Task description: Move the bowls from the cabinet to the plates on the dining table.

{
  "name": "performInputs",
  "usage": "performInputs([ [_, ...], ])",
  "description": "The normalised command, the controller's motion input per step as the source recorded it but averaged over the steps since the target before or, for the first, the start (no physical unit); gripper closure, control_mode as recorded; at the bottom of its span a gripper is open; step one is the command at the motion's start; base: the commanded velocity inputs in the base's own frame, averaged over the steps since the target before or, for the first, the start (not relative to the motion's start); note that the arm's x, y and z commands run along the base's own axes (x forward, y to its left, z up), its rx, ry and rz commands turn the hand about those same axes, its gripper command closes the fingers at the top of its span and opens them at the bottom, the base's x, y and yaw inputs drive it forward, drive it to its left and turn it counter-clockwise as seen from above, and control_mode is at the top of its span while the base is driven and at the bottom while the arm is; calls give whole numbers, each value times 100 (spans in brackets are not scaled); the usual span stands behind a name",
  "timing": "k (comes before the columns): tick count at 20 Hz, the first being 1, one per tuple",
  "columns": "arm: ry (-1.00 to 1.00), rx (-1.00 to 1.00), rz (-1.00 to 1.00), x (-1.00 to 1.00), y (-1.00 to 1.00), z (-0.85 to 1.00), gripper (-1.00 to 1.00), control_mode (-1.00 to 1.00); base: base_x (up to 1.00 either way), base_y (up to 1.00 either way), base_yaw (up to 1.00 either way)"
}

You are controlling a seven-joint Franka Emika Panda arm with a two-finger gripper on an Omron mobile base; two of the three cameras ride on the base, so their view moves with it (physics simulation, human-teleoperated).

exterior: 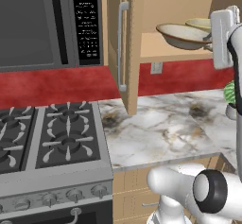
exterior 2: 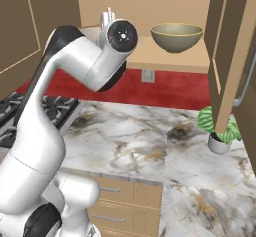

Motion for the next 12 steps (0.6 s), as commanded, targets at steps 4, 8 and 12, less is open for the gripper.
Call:
performInputs([
  [4, -4, -1, 0, -100, 0, 0, 100, -100, 0, 0, 0],
  [8, 0, -2, 0, -100, -4, 0, 100, -100, 0, 0, 0],
  [12, 0, -3, 0, -96, -1, 0, 100, -100, 0, 0, 0],
])
